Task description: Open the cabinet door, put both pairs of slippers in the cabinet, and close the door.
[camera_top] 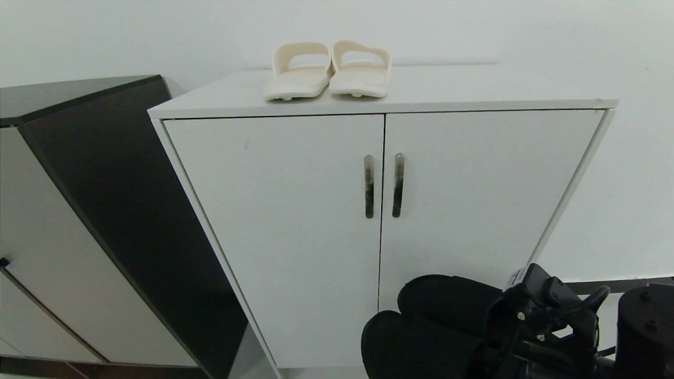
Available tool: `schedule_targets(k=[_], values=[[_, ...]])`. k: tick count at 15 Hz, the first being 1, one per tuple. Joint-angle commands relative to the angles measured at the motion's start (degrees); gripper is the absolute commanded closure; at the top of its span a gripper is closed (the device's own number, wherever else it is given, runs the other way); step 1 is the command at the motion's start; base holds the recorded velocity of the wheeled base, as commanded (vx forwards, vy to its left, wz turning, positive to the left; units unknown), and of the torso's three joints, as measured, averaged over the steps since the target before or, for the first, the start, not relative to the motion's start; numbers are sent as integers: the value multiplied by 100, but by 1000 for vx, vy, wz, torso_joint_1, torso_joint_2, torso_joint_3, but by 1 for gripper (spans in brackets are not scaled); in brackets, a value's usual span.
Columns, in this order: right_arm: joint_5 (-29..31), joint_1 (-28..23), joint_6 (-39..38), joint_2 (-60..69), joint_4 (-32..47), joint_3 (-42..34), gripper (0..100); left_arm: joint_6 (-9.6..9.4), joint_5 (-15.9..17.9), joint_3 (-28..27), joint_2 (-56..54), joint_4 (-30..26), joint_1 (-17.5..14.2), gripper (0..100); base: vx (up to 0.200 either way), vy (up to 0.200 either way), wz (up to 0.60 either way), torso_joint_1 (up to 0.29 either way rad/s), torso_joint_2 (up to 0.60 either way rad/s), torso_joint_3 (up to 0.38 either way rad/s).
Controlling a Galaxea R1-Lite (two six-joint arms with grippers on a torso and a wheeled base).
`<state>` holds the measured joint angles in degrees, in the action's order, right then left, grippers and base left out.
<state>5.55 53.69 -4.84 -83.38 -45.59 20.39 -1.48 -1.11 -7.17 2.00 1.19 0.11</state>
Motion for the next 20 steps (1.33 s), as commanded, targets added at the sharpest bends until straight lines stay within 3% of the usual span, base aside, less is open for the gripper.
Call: schedule_targets(k=[1,2,3,4,6,7,8,9,10,11,12,13,15,18,20], values=[[-1,1,1,6,-2,0,100,-55,234,-821,1663,-5,51,0,0,0,0,-27,437,403],[-10,1,1,6,-2,-9,100,-55,375,-786,1830,56,59,0,0,0,0,-32,442,432],[-19,1,1,-2,-2,-18,100,-37,1130,-689,2226,223,121,0,0,0,0,-12,271,261],[-19,1,1,-2,-2,-18,100,-37,1667,-707,2454,302,130,0,0,0,0,2,159,149],[-19,1,1,-2,-2,-27,100,-19,2976,-1041,3043,469,270,0,0,0,0,2,78,56],[-19,1,1,-20,-2,-27,100,-19,3460,-1305,3535,540,349,0,0,0,0,0,0,0],[-19,1,1,-20,-2,-27,100,-28,3591,-1647,4098,619,560,0,0,0,0,0,0,0],[-19,1,1,-20,-11,-18,100,-46,3591,-1806,4335,654,780,0,0,0,0,0,0,0],[-19,-7,1,6,-20,-27,100,279,3583,-2210,4696,856,1677,0,0,0,0,0,0,0],[-19,-16,1,-2,-29,-27,100,569,3556,-2368,4775,988,2178,0,0,0,0,0,0,0],[-27,-25,-8,-20,-20,-27,100,1026,3003,-2737,5153,1199,3311,0,0,0,0,0,0,0],[-27,-51,-8,-29,-29,-18,100,1176,2308,-2922,5583,1427,3768,0,0,0,0,0,0,0],[-27,-51,-8,-20,-20,-18,100,1211,2001,-2948,6278,2333,4111,0,0,0,0,0,0,0],[-168,-43,1,-2,-20,-9,100,1158,884,-3309,7121,2948,4726,0,0,0,0,0,0,0],[-212,-43,1,6,-20,-27,100,1044,858,-3660,7578,2983,4814,0,0,0,0,0,0,0]])
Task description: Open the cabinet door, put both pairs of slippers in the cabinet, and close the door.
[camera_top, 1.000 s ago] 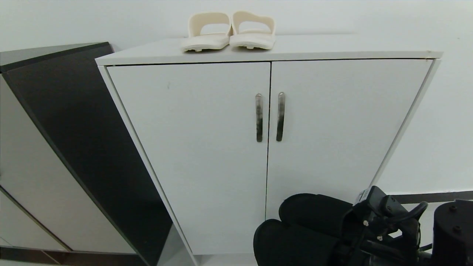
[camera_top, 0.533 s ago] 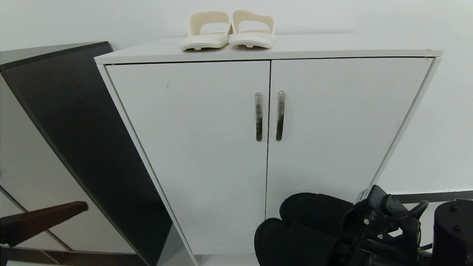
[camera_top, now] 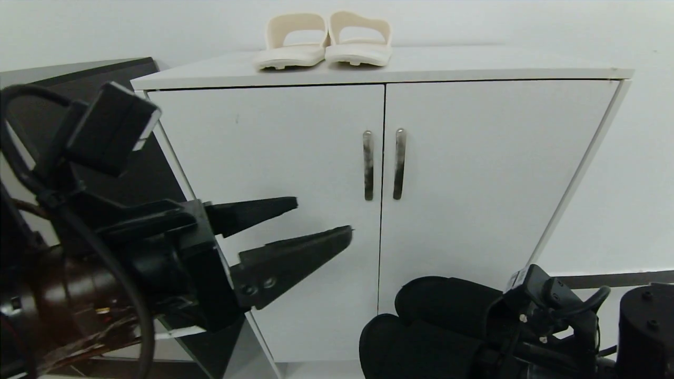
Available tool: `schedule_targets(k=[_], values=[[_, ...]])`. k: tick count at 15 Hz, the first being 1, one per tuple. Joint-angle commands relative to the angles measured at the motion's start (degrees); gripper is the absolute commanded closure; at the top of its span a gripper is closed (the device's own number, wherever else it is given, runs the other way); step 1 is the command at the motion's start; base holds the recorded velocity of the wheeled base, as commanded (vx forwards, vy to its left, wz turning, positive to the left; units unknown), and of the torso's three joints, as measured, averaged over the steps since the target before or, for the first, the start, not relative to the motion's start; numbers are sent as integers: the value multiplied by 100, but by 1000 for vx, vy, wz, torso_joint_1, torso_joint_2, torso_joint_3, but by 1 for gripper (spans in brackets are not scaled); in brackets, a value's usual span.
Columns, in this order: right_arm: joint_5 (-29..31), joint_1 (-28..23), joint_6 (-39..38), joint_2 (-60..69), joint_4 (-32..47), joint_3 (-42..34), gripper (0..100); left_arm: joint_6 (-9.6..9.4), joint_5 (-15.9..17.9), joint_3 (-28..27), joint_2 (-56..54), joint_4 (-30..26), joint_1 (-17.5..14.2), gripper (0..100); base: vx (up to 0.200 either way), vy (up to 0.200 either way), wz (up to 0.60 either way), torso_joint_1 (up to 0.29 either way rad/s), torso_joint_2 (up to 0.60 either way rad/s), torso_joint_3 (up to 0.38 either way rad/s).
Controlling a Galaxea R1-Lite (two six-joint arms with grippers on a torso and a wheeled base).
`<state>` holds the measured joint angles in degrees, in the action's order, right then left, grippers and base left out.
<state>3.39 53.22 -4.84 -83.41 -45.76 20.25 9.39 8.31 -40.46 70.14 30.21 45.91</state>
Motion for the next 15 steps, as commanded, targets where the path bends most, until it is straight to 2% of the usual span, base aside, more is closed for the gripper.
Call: schedule_targets(k=[1,3,6,10,13,15], values=[[-102,4,1,26,-12,-21,100,-51,-32,-533,975,82,243,0,0,0,0,0,0,0],[-295,4,1,18,-73,-47,100,-42,390,-946,1300,82,243,0,0,0,0,0,0,0],[-304,-5,-8,0,-82,-56,100,-25,962,-1280,1713,90,243,0,0,0,0,0,0,0],[-304,13,1,44,-73,-65,100,81,1340,-1737,2240,99,199,0,0,0,0,0,0,0],[-436,39,1,53,-82,-56,100,810,1999,-1746,2249,539,173,0,0,0,0,0,0,0],[-506,39,-8,149,-73,-56,100,802,1964,-1878,2390,600,32,0,0,0,0,0,0,0]])
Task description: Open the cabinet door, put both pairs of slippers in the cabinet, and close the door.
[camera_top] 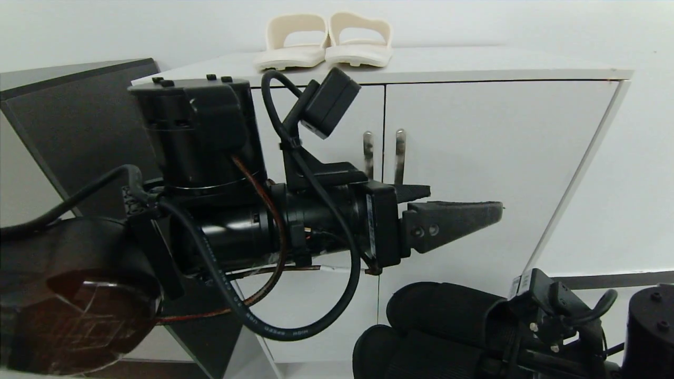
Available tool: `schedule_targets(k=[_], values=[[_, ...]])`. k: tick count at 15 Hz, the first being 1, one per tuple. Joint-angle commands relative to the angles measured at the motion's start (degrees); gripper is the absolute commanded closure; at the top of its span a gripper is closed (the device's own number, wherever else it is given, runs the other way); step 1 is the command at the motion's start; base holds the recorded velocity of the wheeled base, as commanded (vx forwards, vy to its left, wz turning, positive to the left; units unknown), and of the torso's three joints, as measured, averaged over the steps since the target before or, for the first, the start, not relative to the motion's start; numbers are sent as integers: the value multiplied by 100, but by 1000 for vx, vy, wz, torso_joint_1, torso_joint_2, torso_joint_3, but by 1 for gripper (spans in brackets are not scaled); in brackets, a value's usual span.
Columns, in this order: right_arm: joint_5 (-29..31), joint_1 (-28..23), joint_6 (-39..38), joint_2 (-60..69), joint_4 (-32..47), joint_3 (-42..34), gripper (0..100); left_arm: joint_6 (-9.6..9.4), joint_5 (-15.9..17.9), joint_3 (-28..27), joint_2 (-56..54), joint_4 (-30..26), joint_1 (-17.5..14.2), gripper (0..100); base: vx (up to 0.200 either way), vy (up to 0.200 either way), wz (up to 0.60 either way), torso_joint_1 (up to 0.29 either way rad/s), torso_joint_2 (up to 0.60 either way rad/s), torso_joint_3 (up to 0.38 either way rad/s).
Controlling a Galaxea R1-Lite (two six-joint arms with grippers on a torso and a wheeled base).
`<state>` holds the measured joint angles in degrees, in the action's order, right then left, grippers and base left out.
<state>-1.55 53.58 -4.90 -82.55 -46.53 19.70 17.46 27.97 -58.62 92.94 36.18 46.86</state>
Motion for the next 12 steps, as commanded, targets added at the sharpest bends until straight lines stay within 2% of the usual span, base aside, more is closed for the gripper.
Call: schedule_targets(k=[1,3,5,10,12], values=[[-74,4,-2,99,-5,-1,100,-14,-204,-105,145,3,-160,0,0,0,0,0,0,0],[-82,4,-11,143,-5,-1,100,-208,-801,-167,198,3,-248,0,0,0,0,0,0,0],[-91,4,-2,108,4,8,100,-322,-1056,-184,172,3,-256,0,0,0,0,0,0,0],[-144,4,-2,90,4,-1,100,-331,-1056,-378,365,-32,-564,0,0,0,0,0,0,0],[-144,4,-2,90,4,-10,100,-331,-1056,-466,506,-15,-590,0,0,0,0,0,0,0]])
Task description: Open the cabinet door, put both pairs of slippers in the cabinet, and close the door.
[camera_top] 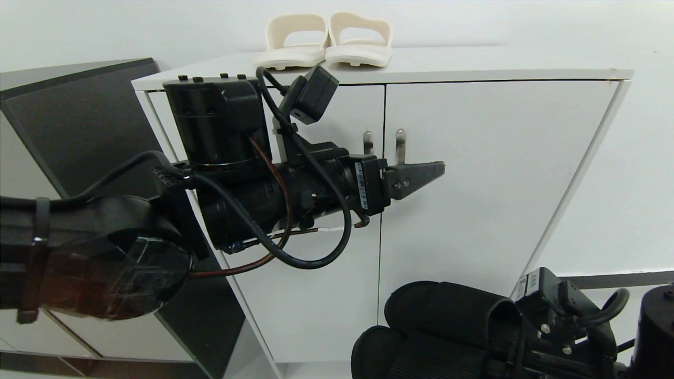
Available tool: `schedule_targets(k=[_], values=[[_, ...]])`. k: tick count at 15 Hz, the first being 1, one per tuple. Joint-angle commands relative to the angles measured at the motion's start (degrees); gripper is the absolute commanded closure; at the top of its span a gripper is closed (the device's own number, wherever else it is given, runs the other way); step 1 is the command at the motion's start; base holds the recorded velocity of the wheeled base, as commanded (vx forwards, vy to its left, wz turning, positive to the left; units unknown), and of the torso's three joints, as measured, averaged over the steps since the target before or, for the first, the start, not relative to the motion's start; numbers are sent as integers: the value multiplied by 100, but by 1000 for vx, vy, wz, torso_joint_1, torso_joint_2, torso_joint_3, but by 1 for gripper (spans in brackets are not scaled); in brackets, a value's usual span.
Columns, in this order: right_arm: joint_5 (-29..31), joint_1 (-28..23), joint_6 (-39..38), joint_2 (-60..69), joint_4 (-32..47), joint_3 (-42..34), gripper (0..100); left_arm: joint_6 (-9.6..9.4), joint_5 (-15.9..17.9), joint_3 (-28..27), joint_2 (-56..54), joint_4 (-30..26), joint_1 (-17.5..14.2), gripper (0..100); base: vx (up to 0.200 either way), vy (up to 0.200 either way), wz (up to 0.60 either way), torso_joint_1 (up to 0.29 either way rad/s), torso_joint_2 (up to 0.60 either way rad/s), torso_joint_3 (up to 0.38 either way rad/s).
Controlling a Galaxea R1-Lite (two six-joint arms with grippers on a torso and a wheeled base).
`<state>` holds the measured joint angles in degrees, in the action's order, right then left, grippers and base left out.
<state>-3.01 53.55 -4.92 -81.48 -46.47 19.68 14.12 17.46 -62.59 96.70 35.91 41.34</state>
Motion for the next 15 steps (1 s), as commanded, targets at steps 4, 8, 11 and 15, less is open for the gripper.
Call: schedule_targets(k=[4,8,11,15], values=[[2,6,0,-8,-2,-8,100,-23,-23,-280,359,-5,-38,0,0,0,0,0,0,0],[2,6,9,-17,-2,-43,100,-23,-23,-342,455,-5,-73,0,0,0,0,0,0,0],[2,6,9,-17,-2,-43,100,-23,-23,-456,614,-5,-64,0,0,0,0,0,0,0],[-7,6,9,-17,6,-52,100,-32,-23,-614,719,-5,-38,0,0,0,0,0,0,0]])
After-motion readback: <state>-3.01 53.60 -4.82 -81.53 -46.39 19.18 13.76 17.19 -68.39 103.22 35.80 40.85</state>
